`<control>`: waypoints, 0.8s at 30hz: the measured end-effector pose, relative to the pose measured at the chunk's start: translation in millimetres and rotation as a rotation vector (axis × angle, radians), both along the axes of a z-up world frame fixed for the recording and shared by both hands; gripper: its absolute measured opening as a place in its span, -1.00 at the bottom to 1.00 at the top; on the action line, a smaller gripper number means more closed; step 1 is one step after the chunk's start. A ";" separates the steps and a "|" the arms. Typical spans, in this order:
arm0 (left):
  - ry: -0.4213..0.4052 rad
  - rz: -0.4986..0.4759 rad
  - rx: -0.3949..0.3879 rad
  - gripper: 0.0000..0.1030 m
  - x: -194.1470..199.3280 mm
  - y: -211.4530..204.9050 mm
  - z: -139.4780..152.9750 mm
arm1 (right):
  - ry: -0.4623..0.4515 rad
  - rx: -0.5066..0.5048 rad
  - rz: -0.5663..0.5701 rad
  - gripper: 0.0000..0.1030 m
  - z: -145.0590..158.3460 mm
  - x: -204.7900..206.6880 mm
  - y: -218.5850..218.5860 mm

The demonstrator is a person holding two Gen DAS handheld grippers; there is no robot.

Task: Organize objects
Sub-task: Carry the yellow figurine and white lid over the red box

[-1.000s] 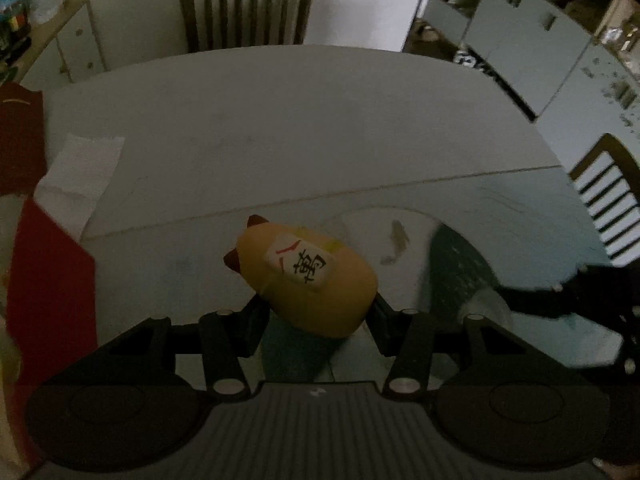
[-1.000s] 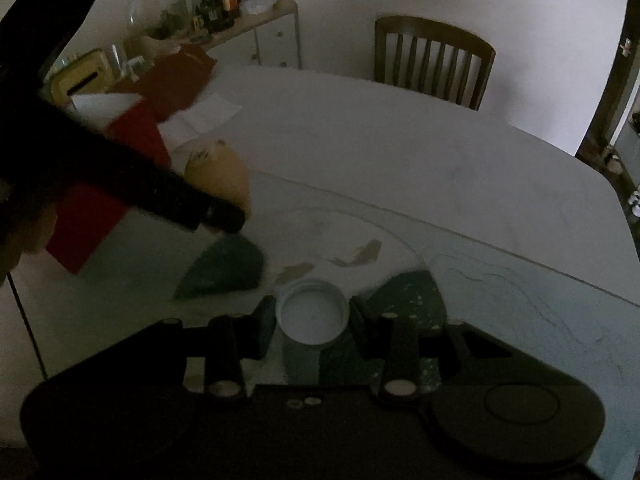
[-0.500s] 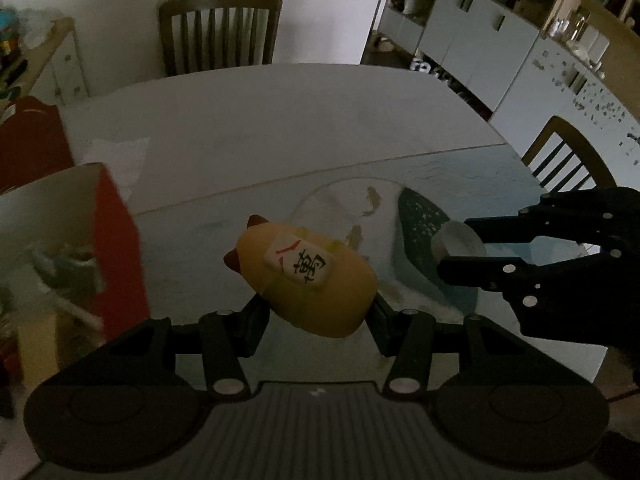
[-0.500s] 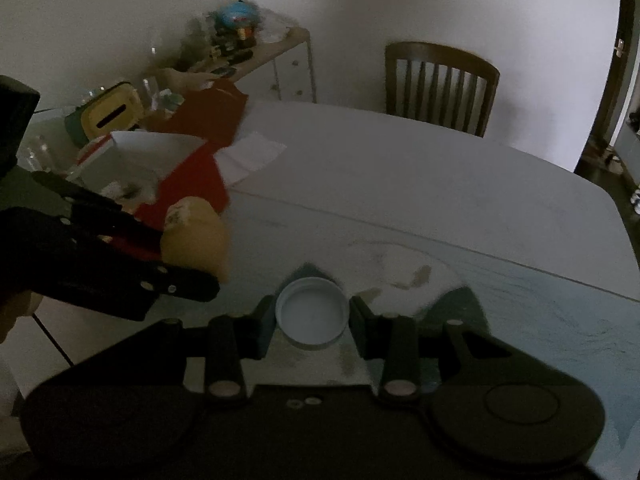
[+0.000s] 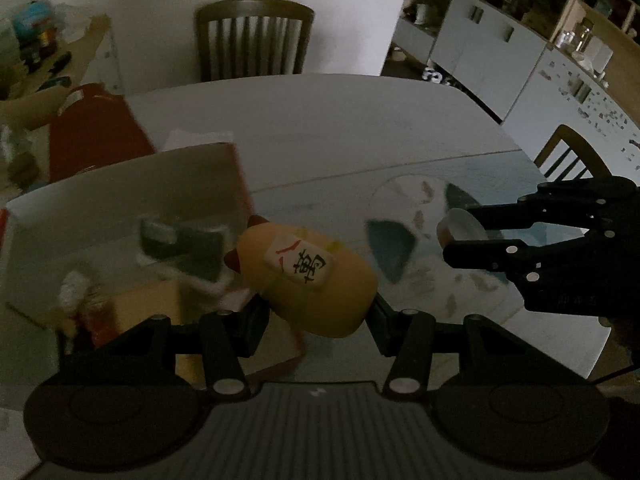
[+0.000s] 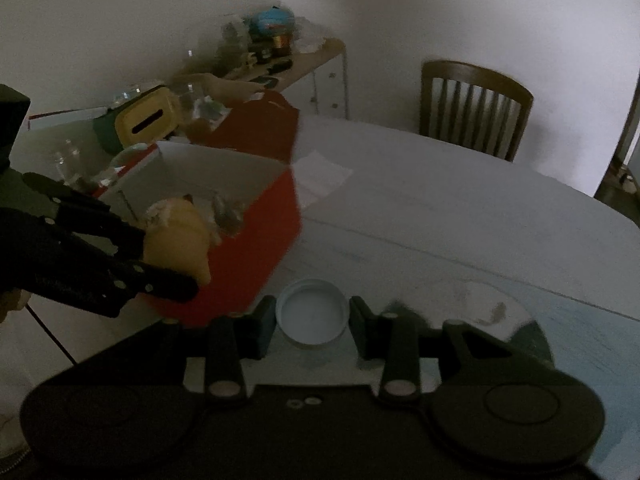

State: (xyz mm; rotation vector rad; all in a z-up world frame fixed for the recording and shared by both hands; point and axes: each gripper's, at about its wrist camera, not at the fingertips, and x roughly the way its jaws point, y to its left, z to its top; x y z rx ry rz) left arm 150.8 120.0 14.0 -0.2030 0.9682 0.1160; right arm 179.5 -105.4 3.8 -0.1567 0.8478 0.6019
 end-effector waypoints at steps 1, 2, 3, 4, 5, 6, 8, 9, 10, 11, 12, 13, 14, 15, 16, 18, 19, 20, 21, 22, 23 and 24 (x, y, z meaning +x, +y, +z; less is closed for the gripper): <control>0.002 0.004 0.005 0.00 -4.2 5.9 0.5 | -0.001 0.000 0.005 -0.27 0.2 -1.2 7.6; 0.004 0.006 0.011 0.00 -8.5 12.0 1.3 | -0.003 0.000 0.011 -0.27 0.4 -2.4 14.2; 0.007 0.009 0.015 0.00 -12.7 17.4 1.8 | -0.005 -0.002 0.017 -0.27 0.7 -3.5 20.9; 0.010 0.011 0.018 0.00 -15.8 23.3 2.9 | -0.007 -0.003 0.022 -0.27 1.1 -4.8 27.6; 0.013 0.013 0.022 0.00 -19.5 28.6 3.6 | -0.009 -0.003 0.026 -0.27 1.3 -5.8 33.3; 0.016 0.016 0.025 0.00 -23.6 34.5 4.0 | -0.010 -0.002 0.031 -0.27 1.1 -7.0 39.2; 0.024 0.024 0.030 0.00 -31.8 46.9 5.0 | -0.011 -0.004 0.038 -0.27 0.9 -8.7 51.1; 0.028 0.032 0.032 0.00 -35.7 53.3 4.8 | -0.013 -0.005 0.043 -0.27 0.6 -9.5 56.5; 0.033 0.041 0.033 0.00 -39.6 60.3 4.3 | -0.013 -0.005 0.048 -0.27 0.5 -10.0 62.4; 0.038 0.049 0.036 0.00 -43.2 66.7 3.2 | -0.014 -0.008 0.052 -0.27 0.2 -10.2 67.8; 0.043 0.061 0.042 0.00 -46.7 73.4 2.2 | -0.015 -0.011 0.055 -0.27 -0.2 -10.5 72.9; 0.047 0.071 0.050 0.00 -49.9 79.9 1.2 | -0.015 -0.014 0.059 -0.27 -0.9 -10.6 78.5; 0.050 0.080 0.055 0.00 -52.8 86.4 0.0 | -0.015 -0.017 0.061 -0.27 -1.6 -10.4 83.4; 0.053 0.088 0.057 0.00 -55.5 92.1 -1.8 | -0.015 -0.020 0.062 -0.27 -2.5 -9.8 88.1; 0.056 0.098 0.058 0.00 -57.8 98.4 -3.5 | -0.015 -0.023 0.064 -0.27 -3.5 -8.9 93.1; 0.068 0.119 0.063 0.00 -61.3 111.5 -7.9 | -0.018 -0.035 0.066 -0.27 -5.8 -5.8 103.1; 0.074 0.127 0.065 0.00 -62.1 117.4 -10.2 | -0.022 -0.044 0.067 -0.27 -7.6 -3.7 108.8; 0.081 0.135 0.066 0.00 -62.7 123.2 -12.5 | -0.024 -0.049 0.067 -0.27 -8.9 -1.9 113.1; 0.087 0.141 0.065 0.00 -62.6 128.2 -15.3 | -0.021 -0.054 0.068 -0.27 -10.3 0.6 118.0; 0.095 0.148 0.060 0.00 -61.9 133.1 -18.3 | -0.016 -0.057 0.071 -0.27 -12.1 3.4 123.4; 0.103 0.157 0.059 0.00 -61.0 137.5 -21.0 | -0.009 -0.058 0.072 -0.27 -13.8 6.1 128.6; 0.113 0.161 0.063 0.00 -59.5 141.2 -24.1 | -0.006 -0.059 0.074 -0.27 -15.1 7.7 133.9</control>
